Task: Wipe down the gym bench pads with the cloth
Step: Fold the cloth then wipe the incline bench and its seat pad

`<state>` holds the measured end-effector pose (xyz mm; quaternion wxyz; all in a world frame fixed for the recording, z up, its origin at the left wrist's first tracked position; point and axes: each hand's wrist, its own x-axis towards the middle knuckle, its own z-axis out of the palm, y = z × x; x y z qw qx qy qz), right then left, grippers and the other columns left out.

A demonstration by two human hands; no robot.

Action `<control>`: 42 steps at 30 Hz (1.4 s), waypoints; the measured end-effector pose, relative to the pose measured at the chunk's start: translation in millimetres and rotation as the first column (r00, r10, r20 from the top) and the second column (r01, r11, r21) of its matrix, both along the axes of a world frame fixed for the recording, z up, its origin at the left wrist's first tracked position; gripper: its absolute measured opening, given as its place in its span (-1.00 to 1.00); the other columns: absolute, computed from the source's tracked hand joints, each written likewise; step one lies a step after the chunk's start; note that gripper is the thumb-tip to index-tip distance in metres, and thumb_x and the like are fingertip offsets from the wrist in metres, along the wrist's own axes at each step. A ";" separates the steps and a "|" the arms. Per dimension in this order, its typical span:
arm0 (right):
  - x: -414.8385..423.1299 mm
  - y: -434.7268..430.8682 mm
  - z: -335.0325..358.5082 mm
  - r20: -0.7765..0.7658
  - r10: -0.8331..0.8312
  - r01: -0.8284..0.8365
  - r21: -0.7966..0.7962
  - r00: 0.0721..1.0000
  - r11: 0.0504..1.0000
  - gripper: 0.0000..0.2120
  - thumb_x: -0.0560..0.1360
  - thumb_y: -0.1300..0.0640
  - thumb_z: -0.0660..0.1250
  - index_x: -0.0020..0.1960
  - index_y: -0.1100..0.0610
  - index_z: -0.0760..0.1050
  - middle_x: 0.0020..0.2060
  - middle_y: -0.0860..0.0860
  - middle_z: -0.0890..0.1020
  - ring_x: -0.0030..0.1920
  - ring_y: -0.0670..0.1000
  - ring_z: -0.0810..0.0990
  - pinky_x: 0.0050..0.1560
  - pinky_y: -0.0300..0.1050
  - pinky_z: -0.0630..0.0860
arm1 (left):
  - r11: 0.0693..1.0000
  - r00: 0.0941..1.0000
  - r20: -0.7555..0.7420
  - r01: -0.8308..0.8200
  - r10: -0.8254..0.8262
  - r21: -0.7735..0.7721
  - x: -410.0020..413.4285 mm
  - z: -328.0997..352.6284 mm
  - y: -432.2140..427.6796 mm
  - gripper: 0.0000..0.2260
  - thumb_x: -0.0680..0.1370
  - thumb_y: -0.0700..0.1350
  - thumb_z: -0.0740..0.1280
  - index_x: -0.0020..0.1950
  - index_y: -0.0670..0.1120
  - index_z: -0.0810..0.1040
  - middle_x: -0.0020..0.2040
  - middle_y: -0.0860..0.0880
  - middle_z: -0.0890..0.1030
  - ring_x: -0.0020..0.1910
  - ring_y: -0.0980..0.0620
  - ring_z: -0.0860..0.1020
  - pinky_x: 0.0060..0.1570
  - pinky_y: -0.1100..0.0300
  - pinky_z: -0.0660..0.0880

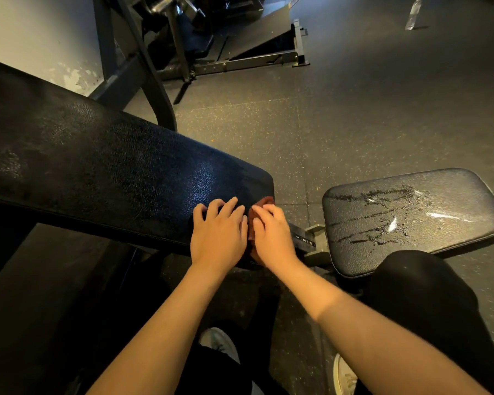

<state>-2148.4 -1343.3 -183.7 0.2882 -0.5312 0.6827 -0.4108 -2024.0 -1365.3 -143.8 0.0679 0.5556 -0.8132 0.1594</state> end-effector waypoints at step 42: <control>-8.2 -129.2 24.1 -0.045 0.255 -0.255 0.005 0.966 0.967 -0.56 0.70 0.16 0.06 0.57 0.05 0.24 0.58 -0.01 0.21 0.60 0.09 0.04 0.59 0.04 0.00 | 0.987 0.992 -0.019 -0.125 0.128 0.104 -4.6 39.9 -104.4 -0.65 0.65 0.00 0.14 0.41 0.03 0.49 0.47 0.07 0.45 0.39 -0.04 0.34 0.31 -0.12 0.19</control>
